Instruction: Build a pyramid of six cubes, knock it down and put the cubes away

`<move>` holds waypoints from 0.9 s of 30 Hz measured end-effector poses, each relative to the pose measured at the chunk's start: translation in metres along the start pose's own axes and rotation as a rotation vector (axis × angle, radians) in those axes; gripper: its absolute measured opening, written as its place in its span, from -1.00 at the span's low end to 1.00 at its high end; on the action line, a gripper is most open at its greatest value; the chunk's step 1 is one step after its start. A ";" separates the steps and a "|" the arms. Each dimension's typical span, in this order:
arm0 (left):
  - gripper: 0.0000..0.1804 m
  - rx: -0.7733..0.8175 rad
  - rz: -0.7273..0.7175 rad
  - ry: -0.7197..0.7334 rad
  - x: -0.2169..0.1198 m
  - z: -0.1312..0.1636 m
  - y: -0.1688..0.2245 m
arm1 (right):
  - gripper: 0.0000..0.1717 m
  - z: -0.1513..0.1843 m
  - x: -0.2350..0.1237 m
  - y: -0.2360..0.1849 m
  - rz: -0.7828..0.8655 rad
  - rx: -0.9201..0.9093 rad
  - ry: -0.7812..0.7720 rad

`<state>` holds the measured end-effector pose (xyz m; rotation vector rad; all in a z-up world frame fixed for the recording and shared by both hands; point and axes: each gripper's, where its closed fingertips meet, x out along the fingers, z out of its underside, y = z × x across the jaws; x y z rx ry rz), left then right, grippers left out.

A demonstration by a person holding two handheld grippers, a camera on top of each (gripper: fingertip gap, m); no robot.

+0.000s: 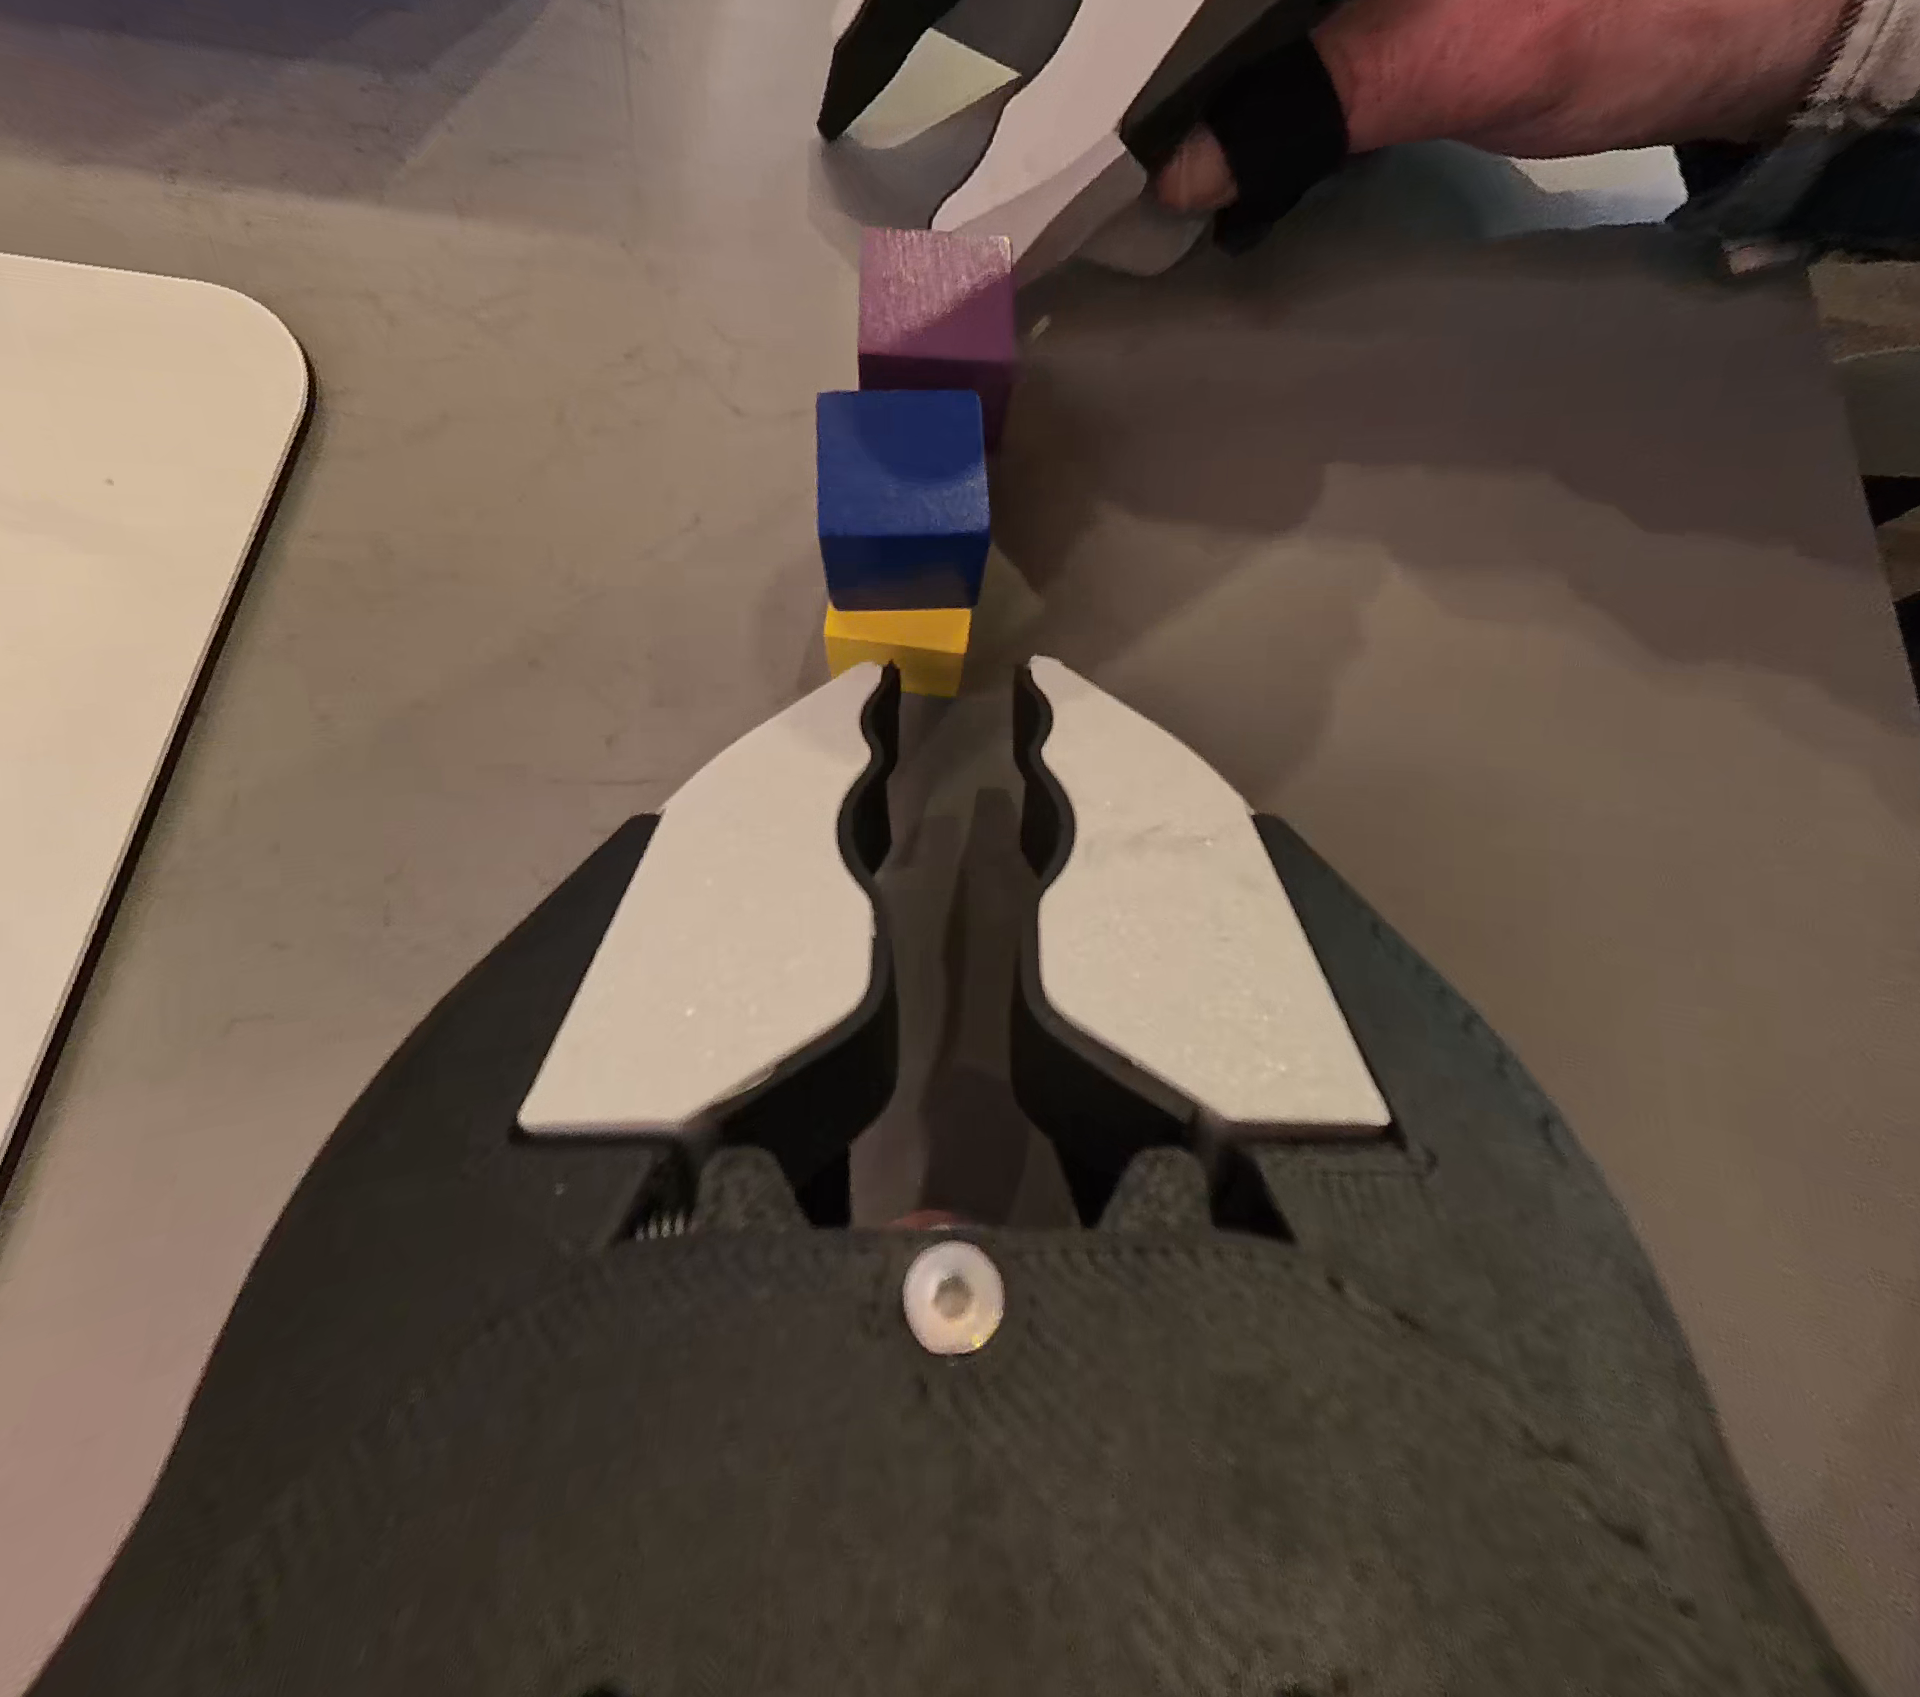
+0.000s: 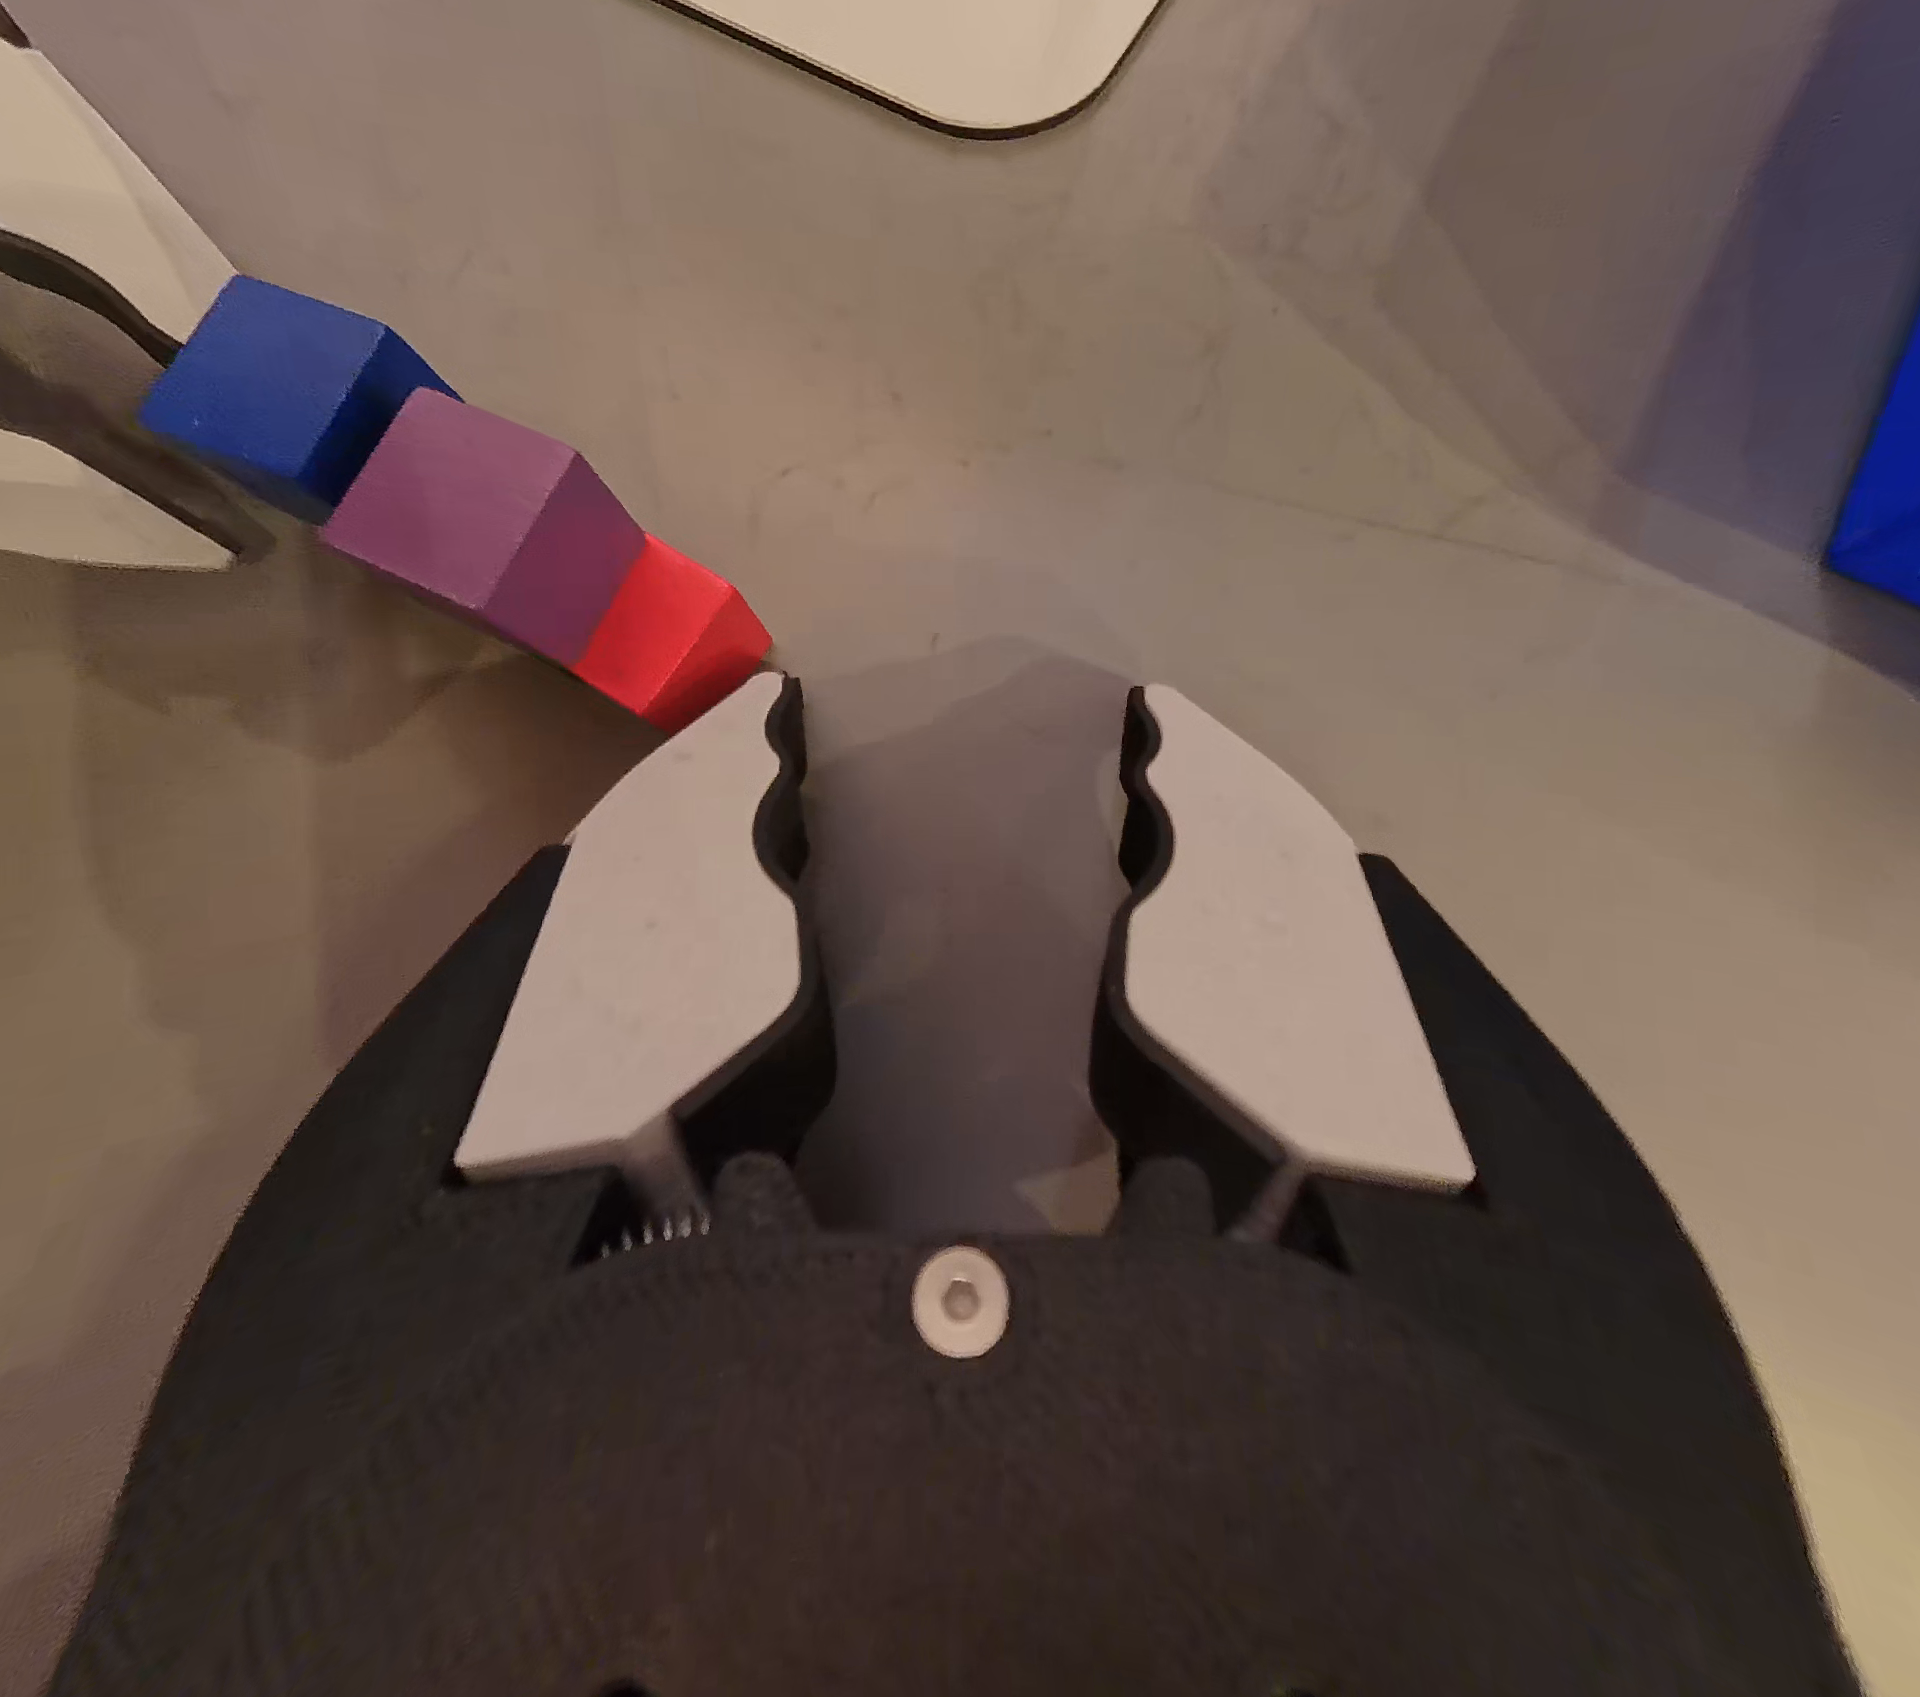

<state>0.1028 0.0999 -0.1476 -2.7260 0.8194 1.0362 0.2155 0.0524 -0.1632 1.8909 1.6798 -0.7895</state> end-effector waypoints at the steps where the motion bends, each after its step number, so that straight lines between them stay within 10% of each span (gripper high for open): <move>1: -0.78 0.000 0.002 0.000 0.000 0.000 0.000 | -0.31 0.000 0.000 -0.001 -0.002 0.000 0.001; 27: -0.68 -0.002 0.009 -0.037 0.003 0.004 0.008 | -0.33 -0.001 -0.001 -0.006 -0.022 0.001 0.004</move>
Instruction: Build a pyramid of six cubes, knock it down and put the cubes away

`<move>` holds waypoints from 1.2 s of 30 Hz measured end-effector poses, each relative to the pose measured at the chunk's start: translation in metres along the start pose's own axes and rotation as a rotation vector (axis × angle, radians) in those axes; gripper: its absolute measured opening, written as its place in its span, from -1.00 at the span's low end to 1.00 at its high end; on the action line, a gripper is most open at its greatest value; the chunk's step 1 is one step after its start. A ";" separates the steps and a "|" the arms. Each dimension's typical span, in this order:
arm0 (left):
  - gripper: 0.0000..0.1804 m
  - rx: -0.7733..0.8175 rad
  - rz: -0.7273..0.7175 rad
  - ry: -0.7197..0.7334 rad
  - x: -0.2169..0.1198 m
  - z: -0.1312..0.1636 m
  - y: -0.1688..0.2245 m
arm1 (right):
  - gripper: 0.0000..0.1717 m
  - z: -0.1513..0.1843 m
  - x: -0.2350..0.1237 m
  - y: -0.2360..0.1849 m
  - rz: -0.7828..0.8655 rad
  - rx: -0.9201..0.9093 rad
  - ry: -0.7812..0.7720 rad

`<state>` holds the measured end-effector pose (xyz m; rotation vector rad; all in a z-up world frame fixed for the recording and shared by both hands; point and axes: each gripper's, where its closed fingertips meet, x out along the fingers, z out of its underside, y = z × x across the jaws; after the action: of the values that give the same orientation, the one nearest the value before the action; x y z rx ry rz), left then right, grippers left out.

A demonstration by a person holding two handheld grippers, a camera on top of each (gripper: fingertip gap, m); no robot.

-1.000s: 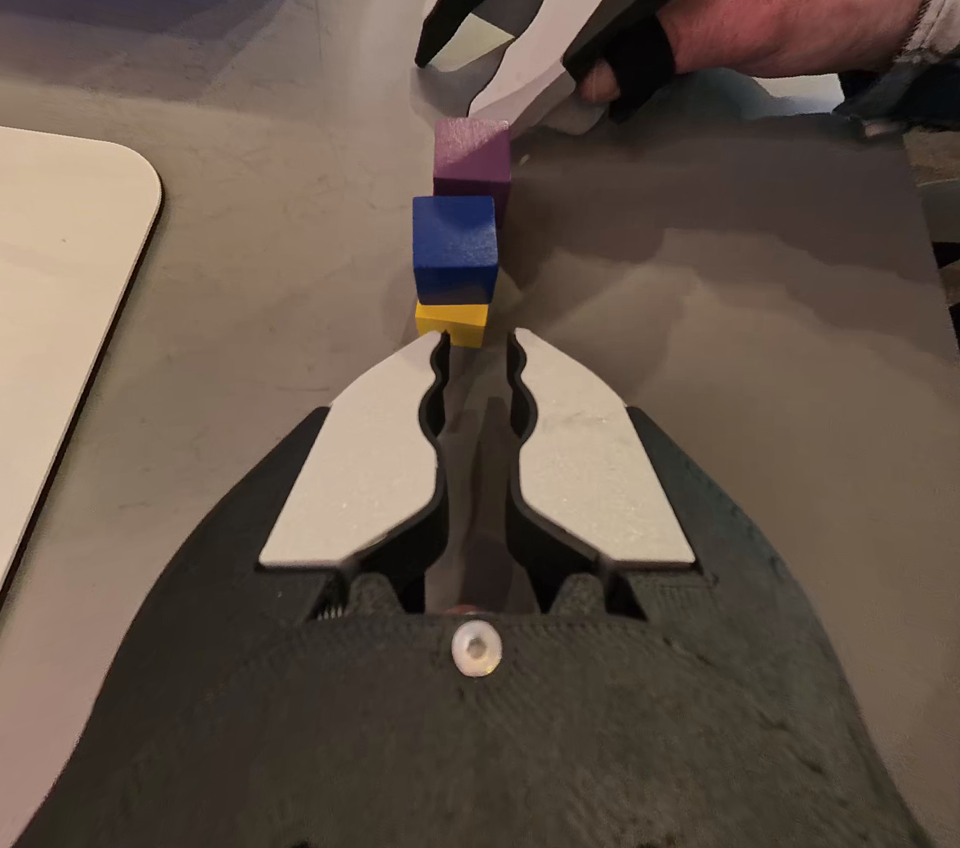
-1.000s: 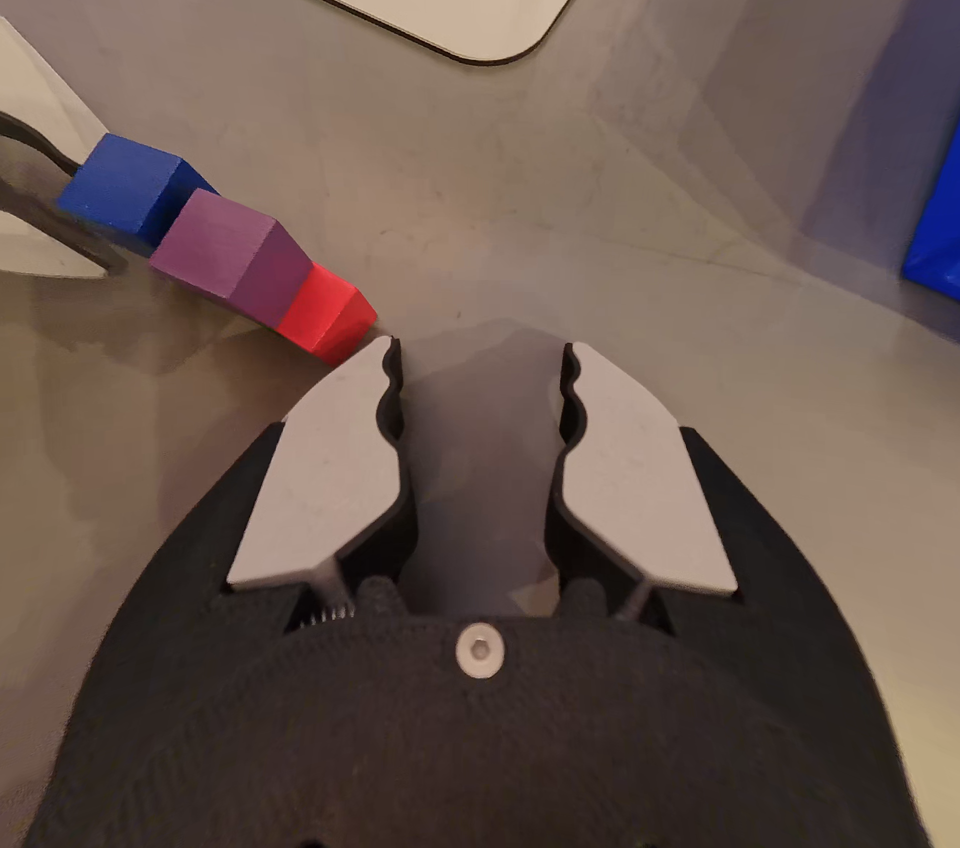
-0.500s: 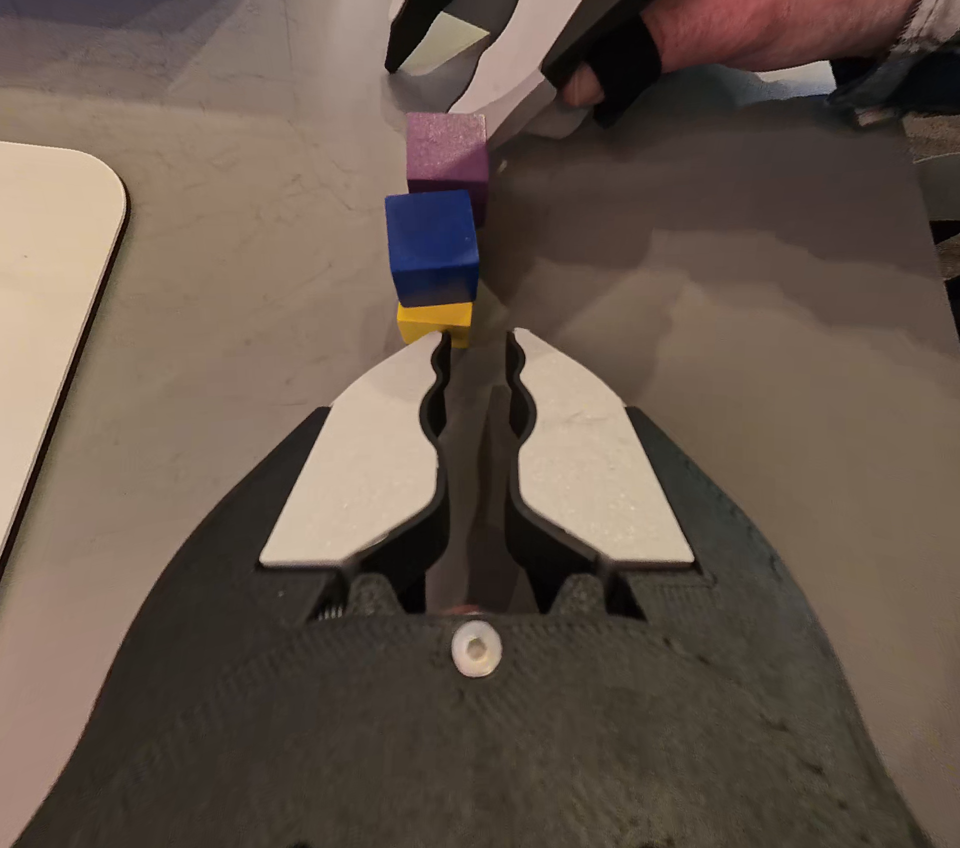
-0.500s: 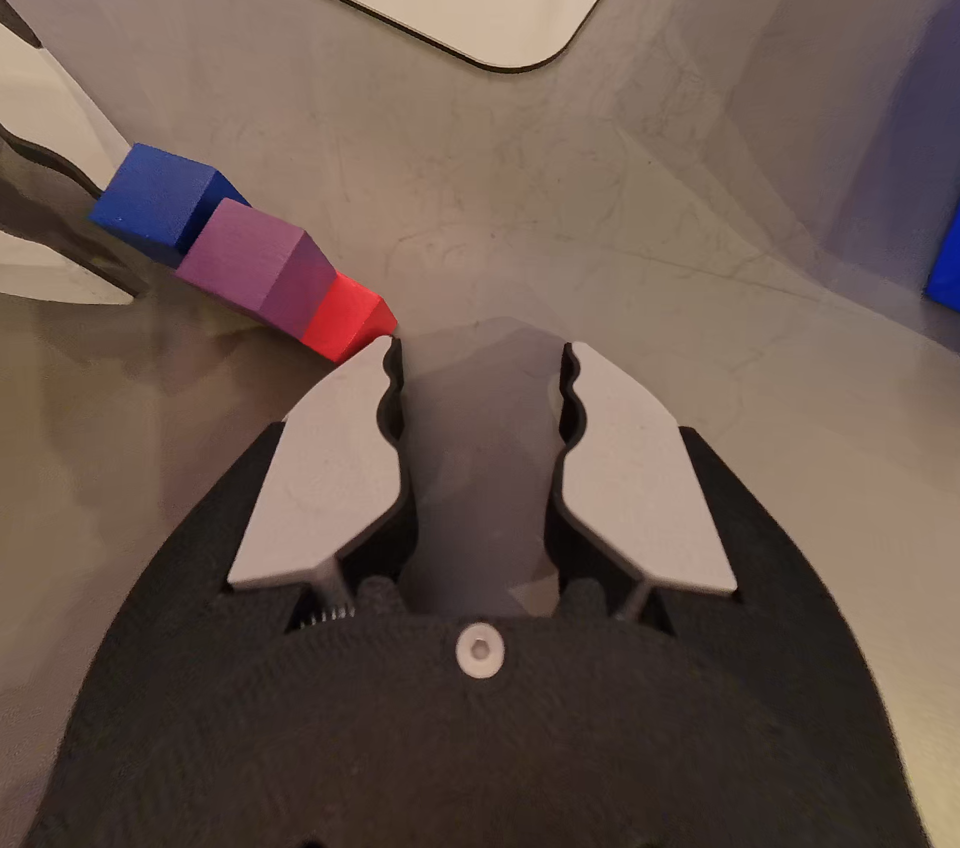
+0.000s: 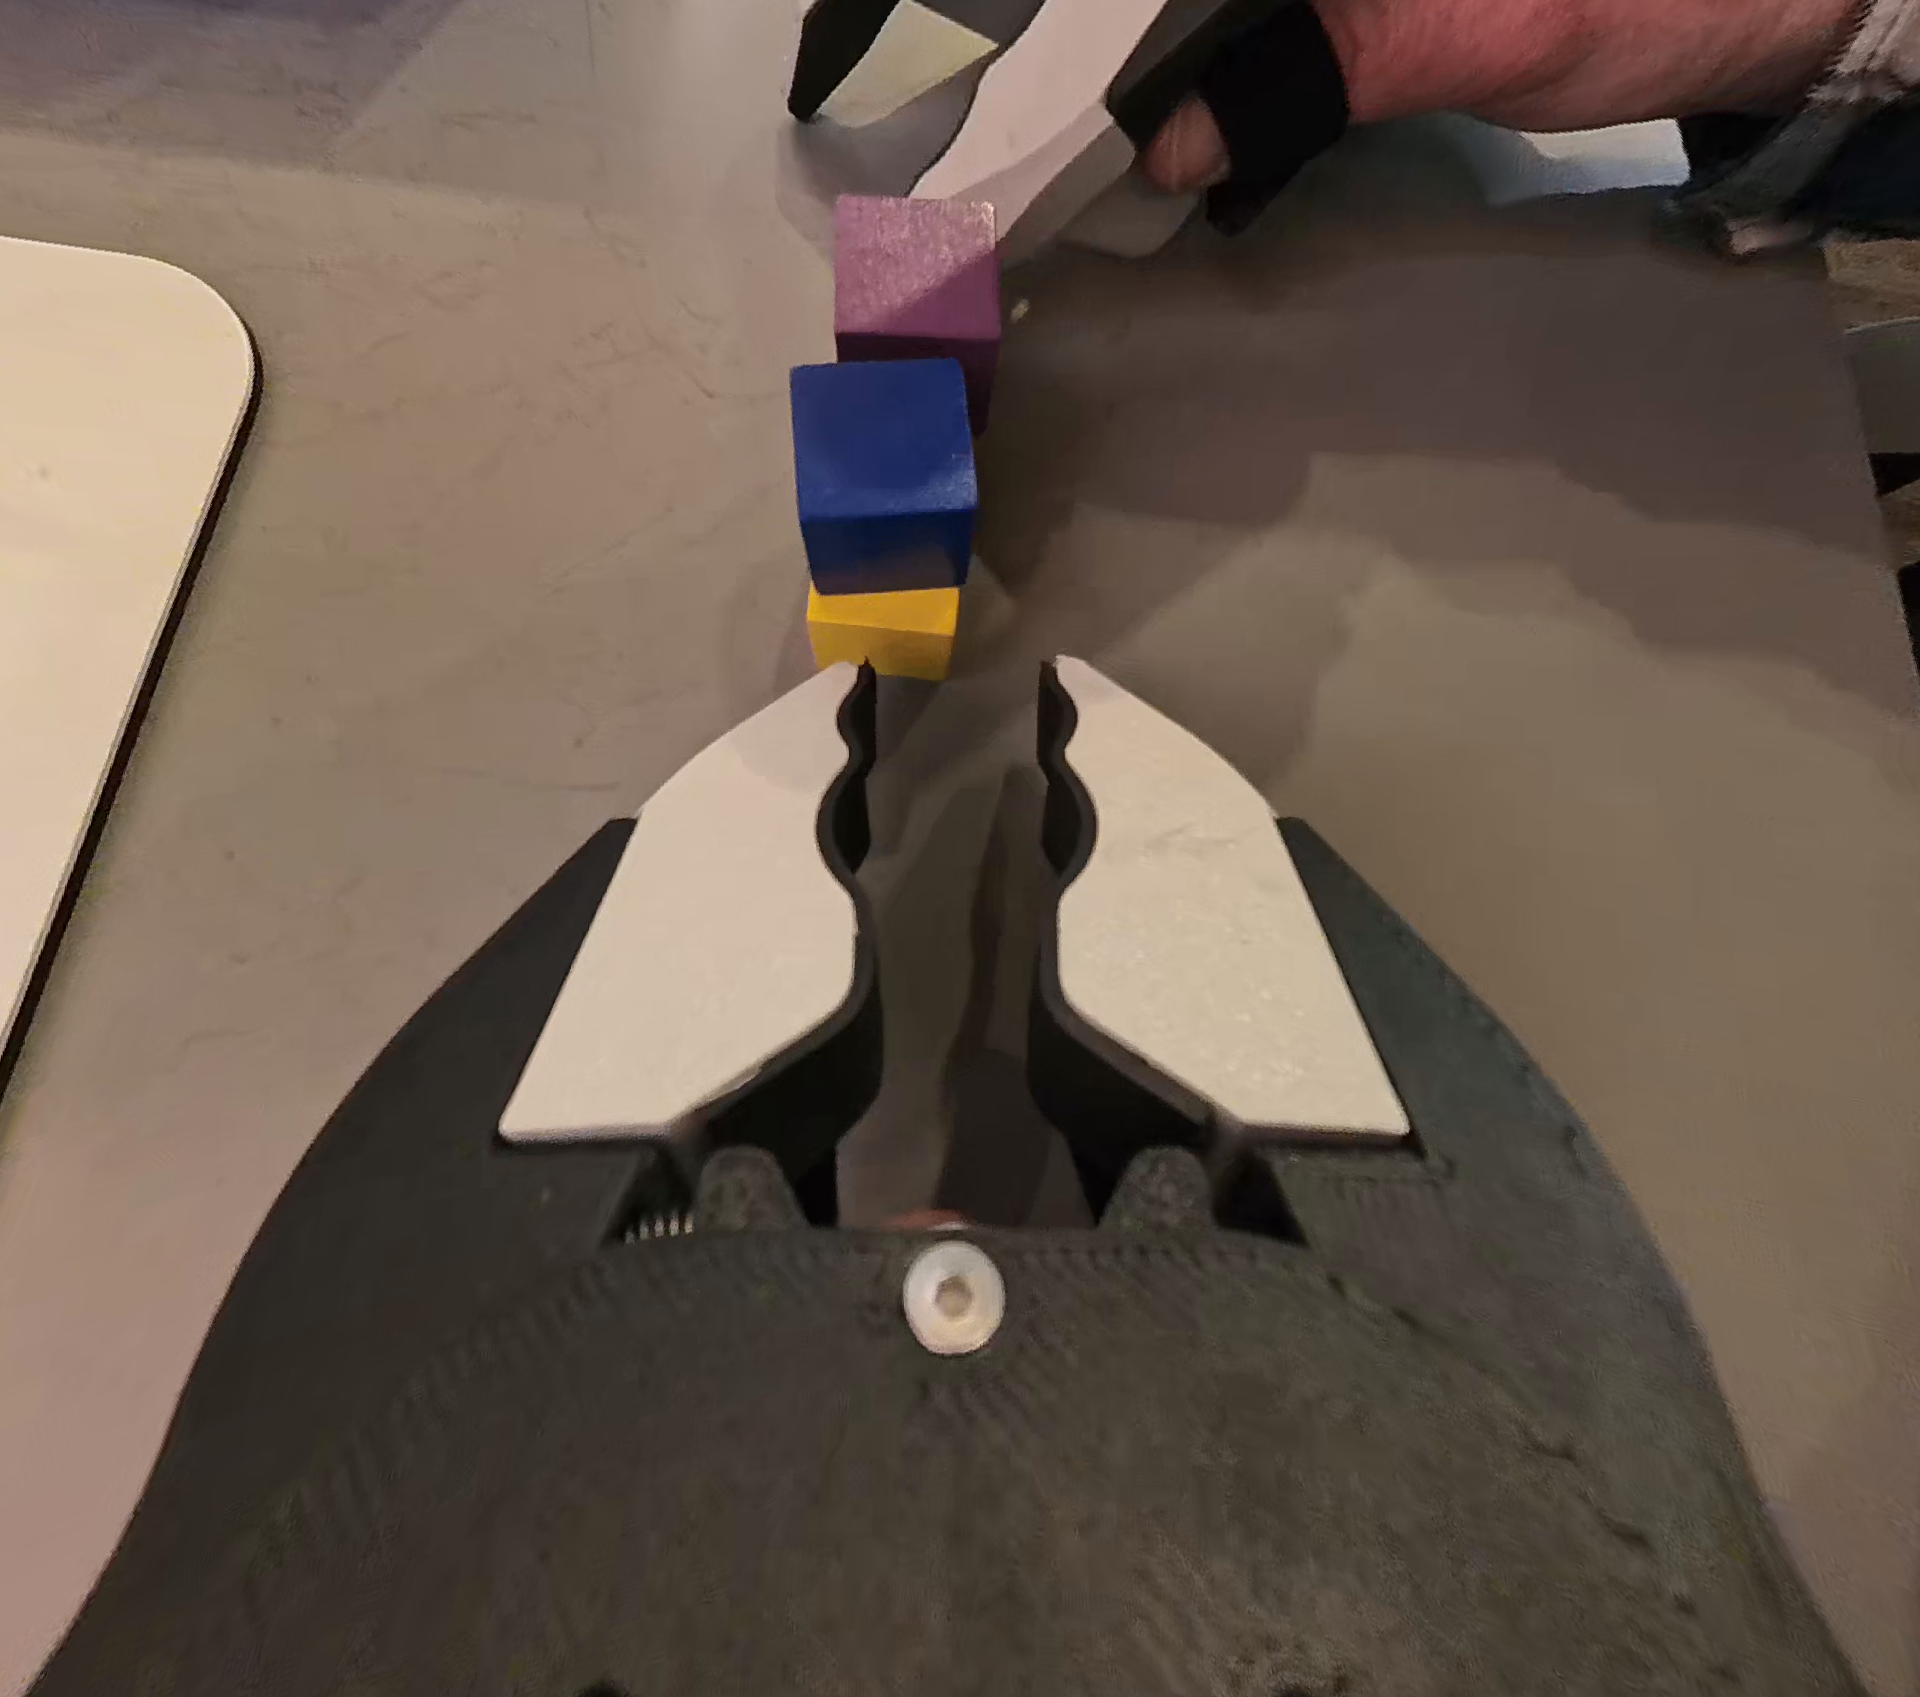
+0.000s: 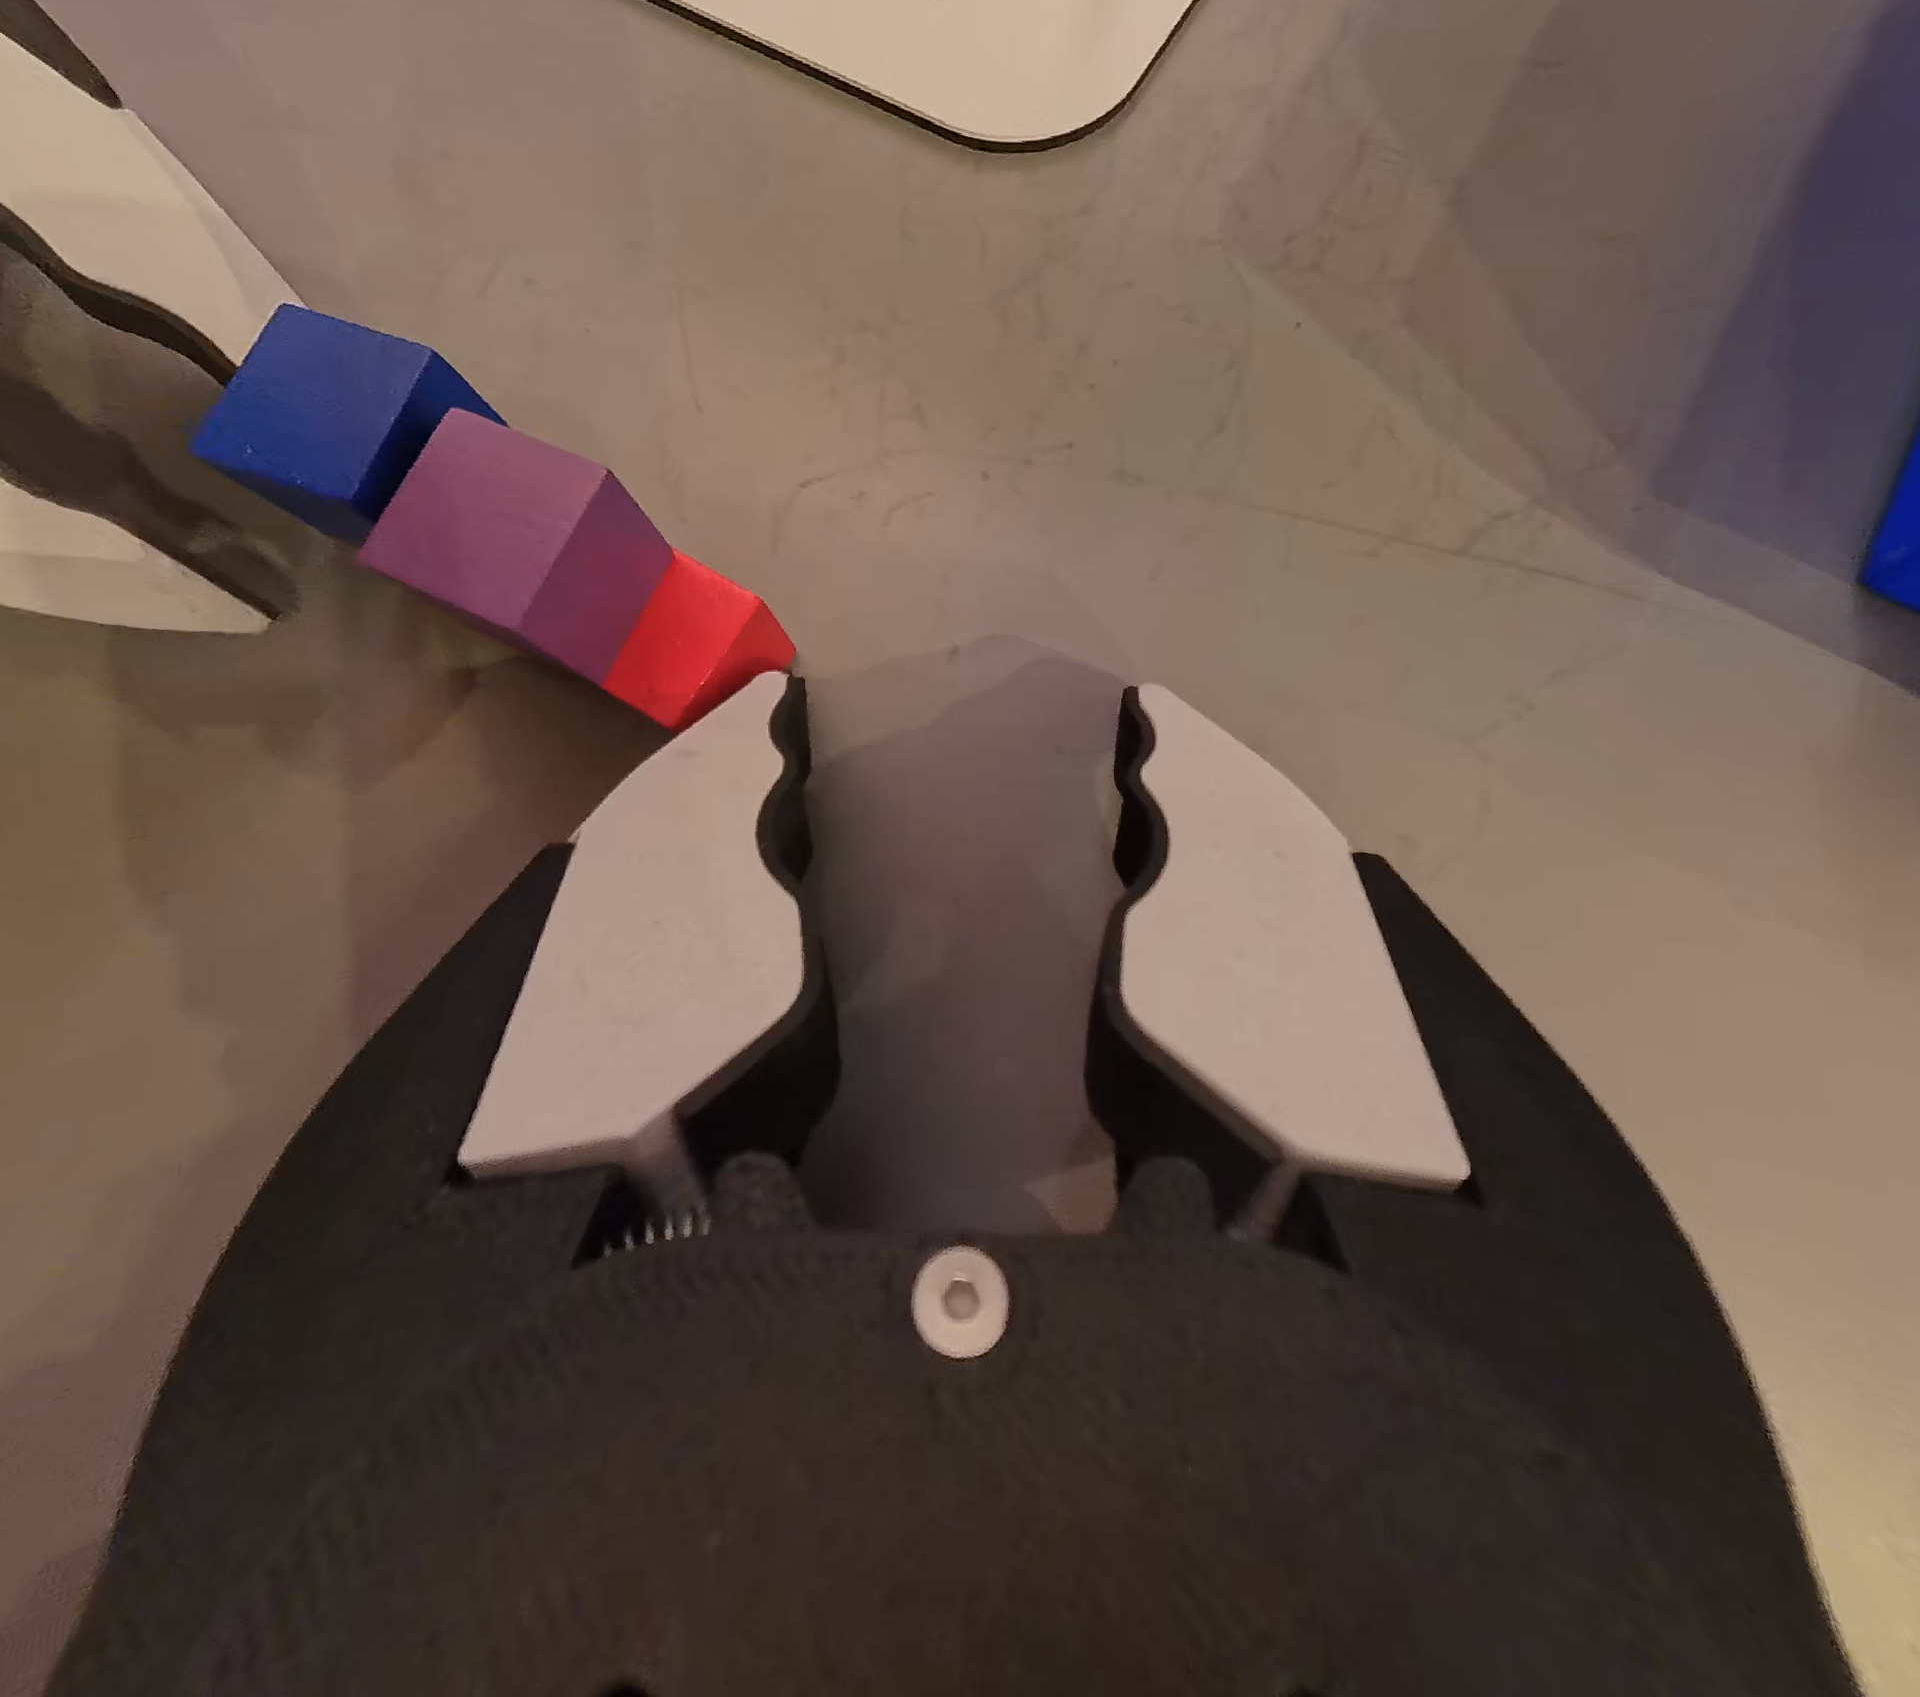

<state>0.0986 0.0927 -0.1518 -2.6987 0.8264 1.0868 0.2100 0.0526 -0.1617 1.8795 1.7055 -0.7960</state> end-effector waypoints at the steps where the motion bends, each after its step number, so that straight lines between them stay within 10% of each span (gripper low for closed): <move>1: -0.68 0.003 0.000 -0.005 0.001 0.001 0.001 | -0.32 0.000 0.000 0.000 0.000 -0.001 0.000; 18: -0.41 -0.050 -0.074 0.102 -0.006 -0.020 -0.006 | -0.24 -0.005 -0.010 0.006 -0.088 0.058 0.065; 36: -0.56 0.028 -0.133 0.025 0.015 -0.036 -0.006 | -0.30 -0.003 -0.008 0.013 -0.164 -0.011 0.029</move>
<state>0.1325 0.0797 -0.1362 -2.7055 0.6493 1.0074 0.2223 0.0476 -0.1545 1.7688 1.8972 -0.8223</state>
